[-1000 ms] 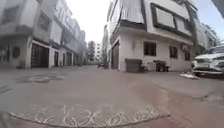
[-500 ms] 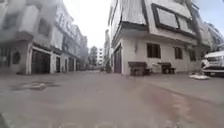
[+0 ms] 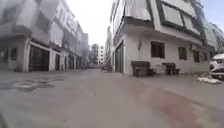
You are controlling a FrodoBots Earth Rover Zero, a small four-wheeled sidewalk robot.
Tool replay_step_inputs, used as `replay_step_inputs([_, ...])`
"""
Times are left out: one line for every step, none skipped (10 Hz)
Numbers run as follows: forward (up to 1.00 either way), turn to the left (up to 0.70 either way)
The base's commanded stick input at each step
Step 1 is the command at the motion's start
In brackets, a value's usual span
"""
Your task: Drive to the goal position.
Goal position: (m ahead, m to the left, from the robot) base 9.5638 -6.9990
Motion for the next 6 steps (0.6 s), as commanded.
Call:
replay_step_inputs([1.0, -0.39])
replay_step_inputs([1.0, -0.39])
replay_step_inputs([1.0, -0.39])
replay_step_inputs([1.0, -0.39])
replay_step_inputs([1.0, -0.39])
replay_step_inputs([1.0, -0.39])
